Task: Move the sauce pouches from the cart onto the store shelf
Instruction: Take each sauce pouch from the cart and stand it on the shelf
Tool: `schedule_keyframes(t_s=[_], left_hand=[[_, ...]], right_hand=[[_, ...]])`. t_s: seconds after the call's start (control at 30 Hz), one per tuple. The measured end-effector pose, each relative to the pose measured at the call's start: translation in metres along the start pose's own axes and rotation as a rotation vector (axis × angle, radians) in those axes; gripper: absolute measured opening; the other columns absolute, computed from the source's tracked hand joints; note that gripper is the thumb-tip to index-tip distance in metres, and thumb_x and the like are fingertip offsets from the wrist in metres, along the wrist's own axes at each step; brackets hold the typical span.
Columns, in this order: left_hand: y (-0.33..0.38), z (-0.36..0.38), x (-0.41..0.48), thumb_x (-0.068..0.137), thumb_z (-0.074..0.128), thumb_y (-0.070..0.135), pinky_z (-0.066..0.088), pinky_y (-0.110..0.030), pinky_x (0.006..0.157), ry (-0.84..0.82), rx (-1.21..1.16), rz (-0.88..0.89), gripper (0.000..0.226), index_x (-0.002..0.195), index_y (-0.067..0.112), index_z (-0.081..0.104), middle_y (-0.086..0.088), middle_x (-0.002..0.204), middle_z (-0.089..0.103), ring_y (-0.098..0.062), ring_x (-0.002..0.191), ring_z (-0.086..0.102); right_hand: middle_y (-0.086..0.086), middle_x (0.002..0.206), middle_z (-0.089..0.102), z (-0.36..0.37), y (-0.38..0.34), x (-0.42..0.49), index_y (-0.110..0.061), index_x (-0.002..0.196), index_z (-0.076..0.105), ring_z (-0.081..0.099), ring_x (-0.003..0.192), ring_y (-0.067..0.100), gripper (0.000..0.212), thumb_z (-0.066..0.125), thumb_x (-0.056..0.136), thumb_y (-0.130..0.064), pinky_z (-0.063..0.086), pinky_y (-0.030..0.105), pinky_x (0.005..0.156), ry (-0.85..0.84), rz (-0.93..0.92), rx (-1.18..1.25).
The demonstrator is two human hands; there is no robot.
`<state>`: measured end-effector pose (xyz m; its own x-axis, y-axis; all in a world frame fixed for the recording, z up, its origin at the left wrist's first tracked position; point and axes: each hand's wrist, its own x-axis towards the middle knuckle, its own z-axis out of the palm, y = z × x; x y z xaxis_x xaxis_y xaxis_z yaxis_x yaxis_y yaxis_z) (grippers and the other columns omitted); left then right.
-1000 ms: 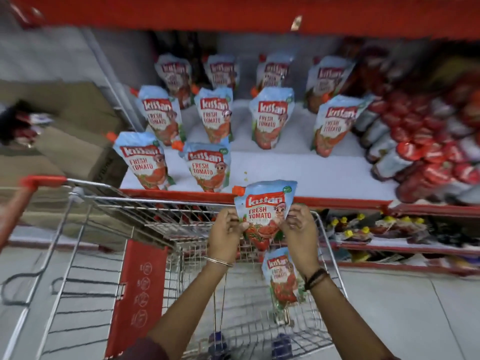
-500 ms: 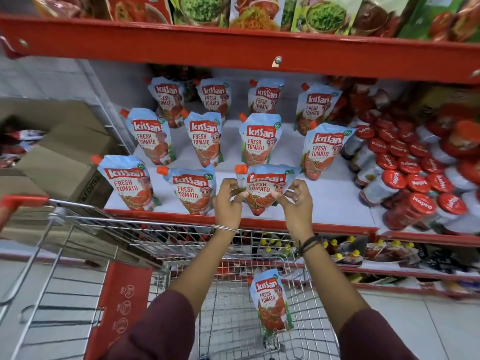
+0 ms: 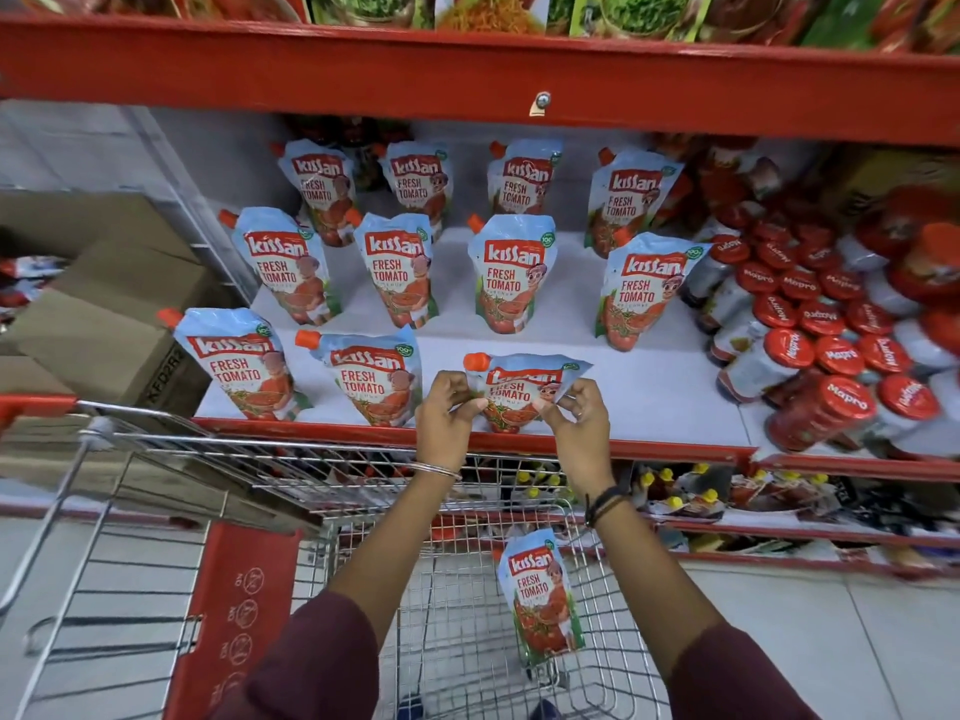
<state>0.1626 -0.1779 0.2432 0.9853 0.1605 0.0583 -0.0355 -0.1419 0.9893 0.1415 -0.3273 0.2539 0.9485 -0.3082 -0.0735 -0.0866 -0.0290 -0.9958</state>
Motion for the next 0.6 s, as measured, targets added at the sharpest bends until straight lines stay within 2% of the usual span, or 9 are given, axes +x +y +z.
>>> schedule_keyframes(t_s=[0.07, 0.13, 0.2, 0.27, 0.37, 0.43, 0.53, 0.6], left_hand=[[0.003, 0.000, -0.003, 0.077, 0.060, -0.006, 0.049, -0.008, 0.073, -0.020, -0.009, -0.006, 0.028, 0.088, 0.017, 0.048, -0.005, 0.090, 0.059, -0.002, 0.082, 0.059], [0.007, 0.000, -0.008, 0.078, 0.060, -0.005, 0.046, -0.003, 0.073, -0.029, -0.030, -0.001, 0.028, 0.096, 0.010, 0.046, -0.006, 0.096, 0.057, -0.002, 0.088, 0.056], [0.012, 0.001, -0.017, 0.079, 0.060, -0.004, 0.044, 0.000, 0.075, -0.035, -0.059, 0.005, 0.031, 0.104, 0.007, 0.046, -0.002, 0.101, 0.056, -0.004, 0.095, 0.055], [0.010, 0.000, -0.027, 0.080, 0.061, 0.001, 0.045, -0.004, 0.084, -0.025, -0.059, 0.002, 0.037, 0.114, 0.004, 0.045, -0.003, 0.112, 0.054, -0.011, 0.105, 0.055], [0.005, -0.005, -0.049, 0.082, 0.061, 0.005, 0.045, -0.025, 0.099, 0.013, -0.086, -0.021, 0.038, 0.116, 0.013, 0.045, -0.002, 0.121, 0.053, -0.013, 0.116, 0.052], [-0.001, -0.007, -0.068, 0.084, 0.059, 0.009, 0.045, -0.028, 0.100, 0.051, -0.094, -0.007, 0.033, 0.112, 0.019, 0.046, 0.002, 0.119, 0.055, -0.008, 0.115, 0.054], [-0.026, -0.008, -0.096, 0.086, 0.059, 0.016, 0.050, -0.028, 0.094, 0.051, -0.065, -0.044, 0.026, 0.106, 0.029, 0.049, 0.007, 0.115, 0.058, -0.007, 0.112, 0.057], [-0.050, -0.007, -0.111, 0.083, 0.061, 0.021, 0.051, -0.033, 0.092, 0.018, -0.064, -0.125, 0.026, 0.103, 0.036, 0.051, 0.007, 0.112, 0.059, -0.013, 0.110, 0.058]], right_hand=[[-0.009, 0.086, 0.060, 0.001, -0.002, -0.003, -0.025, 0.081, 0.047, 0.059, 0.087, 0.006, 0.028, 0.066, 0.083, -0.005, 0.051, 0.027, 0.077, 0.004, -0.002, -0.008], [-0.006, 0.092, 0.061, 0.001, -0.004, -0.005, -0.017, 0.092, 0.051, 0.058, 0.093, 0.012, 0.021, 0.065, 0.083, -0.004, 0.048, 0.026, 0.080, -0.004, -0.003, -0.014], [0.001, 0.104, 0.058, 0.000, -0.006, -0.010, -0.008, 0.108, 0.050, 0.054, 0.103, 0.016, 0.031, 0.066, 0.082, -0.002, 0.044, 0.027, 0.088, -0.003, 0.003, -0.035], [0.002, 0.114, 0.054, -0.004, -0.006, -0.021, -0.009, 0.114, 0.048, 0.051, 0.110, 0.016, 0.039, 0.068, 0.081, -0.002, 0.040, 0.027, 0.094, 0.028, -0.003, -0.056], [0.003, 0.119, 0.054, -0.015, -0.001, -0.047, -0.011, 0.113, 0.049, 0.052, 0.113, 0.015, 0.039, 0.068, 0.081, -0.002, 0.041, 0.024, 0.099, 0.080, -0.014, -0.037], [0.004, 0.117, 0.055, -0.025, 0.012, -0.065, -0.012, 0.111, 0.051, 0.055, 0.109, 0.013, 0.034, 0.067, 0.082, -0.005, 0.044, 0.021, 0.097, 0.086, -0.006, -0.039], [0.005, 0.108, 0.058, -0.039, 0.048, -0.087, -0.014, 0.105, 0.053, 0.059, 0.097, 0.005, 0.025, 0.064, 0.084, -0.003, 0.052, 0.023, 0.086, 0.040, 0.083, -0.087], [0.003, 0.100, 0.061, -0.047, 0.081, -0.093, -0.017, 0.099, 0.055, 0.062, 0.095, 0.011, 0.021, 0.063, 0.085, -0.003, 0.055, 0.035, 0.086, 0.007, 0.201, -0.141]])
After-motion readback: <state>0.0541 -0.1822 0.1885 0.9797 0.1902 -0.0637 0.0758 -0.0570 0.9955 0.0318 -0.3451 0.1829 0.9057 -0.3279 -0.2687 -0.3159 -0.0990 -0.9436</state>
